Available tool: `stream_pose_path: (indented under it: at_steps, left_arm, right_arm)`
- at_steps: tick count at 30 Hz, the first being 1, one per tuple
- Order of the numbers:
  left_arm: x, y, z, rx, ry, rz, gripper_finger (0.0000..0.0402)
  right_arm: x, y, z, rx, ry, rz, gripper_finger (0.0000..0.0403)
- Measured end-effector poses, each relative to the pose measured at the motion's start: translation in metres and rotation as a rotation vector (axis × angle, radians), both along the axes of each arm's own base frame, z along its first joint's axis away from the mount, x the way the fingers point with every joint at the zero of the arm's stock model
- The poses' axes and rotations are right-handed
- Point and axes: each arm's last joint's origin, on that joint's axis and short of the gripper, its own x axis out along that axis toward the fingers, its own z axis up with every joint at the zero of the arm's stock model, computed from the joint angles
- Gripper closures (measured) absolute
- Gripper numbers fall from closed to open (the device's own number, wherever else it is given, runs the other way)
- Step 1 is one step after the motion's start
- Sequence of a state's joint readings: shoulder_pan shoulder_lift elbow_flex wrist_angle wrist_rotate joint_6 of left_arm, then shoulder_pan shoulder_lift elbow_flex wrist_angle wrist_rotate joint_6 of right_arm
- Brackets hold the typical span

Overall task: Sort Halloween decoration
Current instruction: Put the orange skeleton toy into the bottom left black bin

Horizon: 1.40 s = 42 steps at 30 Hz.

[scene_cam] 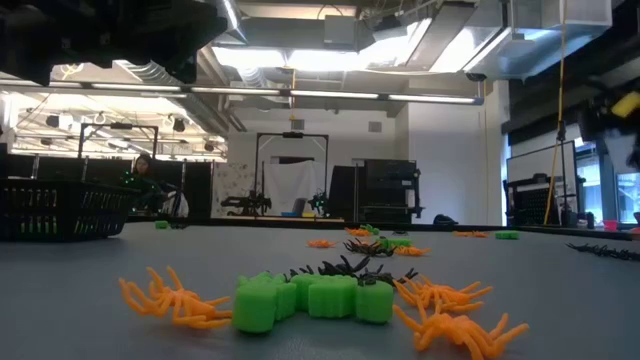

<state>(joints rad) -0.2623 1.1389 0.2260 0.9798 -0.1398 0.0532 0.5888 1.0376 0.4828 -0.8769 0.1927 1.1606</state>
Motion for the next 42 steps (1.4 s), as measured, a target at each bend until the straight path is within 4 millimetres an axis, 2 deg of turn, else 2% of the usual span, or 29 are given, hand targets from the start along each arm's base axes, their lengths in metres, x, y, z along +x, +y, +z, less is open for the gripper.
stream_pose_path:
  at_steps: [11, 14, 18, 23, 28, 33, 42]
  left_arm:
    - [0.0, 0.0, 0.0, -0.003, 0.001, 0.0, 0.0321]
    - [0.0, 0.001, 0.0, -0.026, 0.005, 0.017, 0.0321]
    - [0.002, 0.004, -0.004, -0.107, 0.029, 0.135, 0.0321]
    - [0.01, 0.013, -0.014, -0.242, 0.077, 0.202, 0.031]
    - [0.034, 0.014, -0.012, -0.265, 0.096, 0.206, 0.0261]
    - [0.066, 0.019, -0.005, -0.247, 0.095, 0.245, 0.0219]
    - [0.114, 0.043, -0.008, -0.335, 0.101, 0.345, 0.0209]
  right_arm:
    - [0.015, 0.005, 0.043, -0.098, -0.125, 0.038, 0.0403]
    - [0.024, 0.008, 0.053, -0.151, -0.238, 0.058, 0.0403]
    - [0.037, 0.011, 0.064, -0.269, -0.431, 0.089, 0.0403]
    - [0.062, 0.006, 0.074, -0.424, -0.592, 0.118, 0.0403]
    - [0.099, -0.004, 0.079, -0.518, -0.693, 0.204, 0.0403]
    - [0.132, -0.017, 0.072, -0.576, -0.746, 0.268, 0.0403]
    - [0.164, -0.033, 0.051, -0.636, -0.768, 0.275, 0.0403]
